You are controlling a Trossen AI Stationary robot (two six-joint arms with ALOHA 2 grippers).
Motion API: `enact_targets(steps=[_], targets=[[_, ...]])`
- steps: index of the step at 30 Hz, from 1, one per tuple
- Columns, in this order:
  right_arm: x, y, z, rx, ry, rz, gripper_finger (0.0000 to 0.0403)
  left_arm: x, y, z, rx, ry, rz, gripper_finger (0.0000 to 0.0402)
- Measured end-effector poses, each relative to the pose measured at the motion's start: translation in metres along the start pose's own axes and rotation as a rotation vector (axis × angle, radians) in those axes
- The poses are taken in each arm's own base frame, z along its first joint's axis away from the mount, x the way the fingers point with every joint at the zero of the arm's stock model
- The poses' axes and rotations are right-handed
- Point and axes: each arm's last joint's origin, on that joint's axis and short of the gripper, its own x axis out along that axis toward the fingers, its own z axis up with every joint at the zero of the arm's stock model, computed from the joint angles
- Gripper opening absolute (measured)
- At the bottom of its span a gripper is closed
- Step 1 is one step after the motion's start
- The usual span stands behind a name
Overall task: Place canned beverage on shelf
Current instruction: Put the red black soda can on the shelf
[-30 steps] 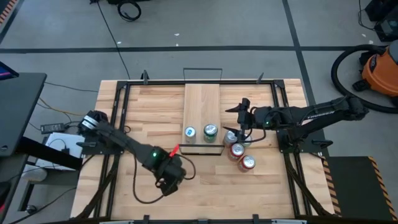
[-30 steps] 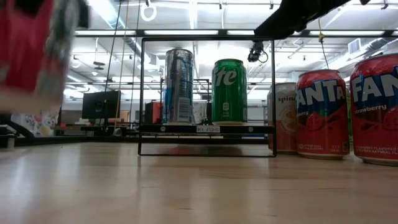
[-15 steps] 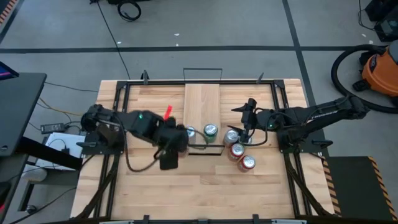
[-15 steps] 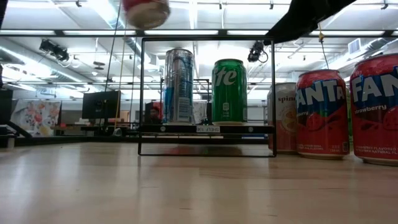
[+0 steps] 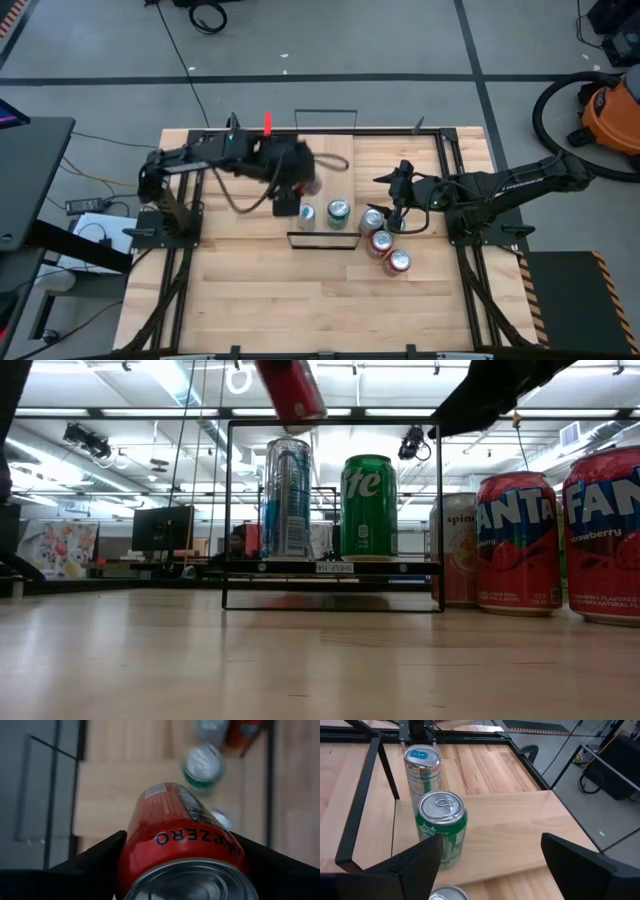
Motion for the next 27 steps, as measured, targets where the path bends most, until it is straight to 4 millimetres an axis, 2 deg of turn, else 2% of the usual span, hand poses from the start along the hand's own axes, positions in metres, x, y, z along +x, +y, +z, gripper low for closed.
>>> enact_targets(steps=[4,7,13,19,27], targets=[[0.0,0.0,0.0,0.013,0.003,0.001,0.0348,0.008,0.029,-0.003,0.026,0.021,0.029,0.0318],[-0.001,0.001,-0.001,0.013,0.003,0.006,0.0348,0.019,0.052,-0.008,-0.004,0.05,-0.013,0.0318],[0.0,0.001,-0.001,0.033,0.006,0.005,0.0348,0.051,0.089,-0.024,-0.045,0.104,-0.107,0.0318],[0.003,0.003,-0.002,0.035,0.023,-0.001,0.0348,0.097,0.099,-0.031,-0.011,0.198,-0.193,0.0318],[0.008,0.005,-0.004,0.031,0.037,-0.004,0.0348,0.144,0.092,-0.026,0.046,0.248,-0.3,0.0318]])
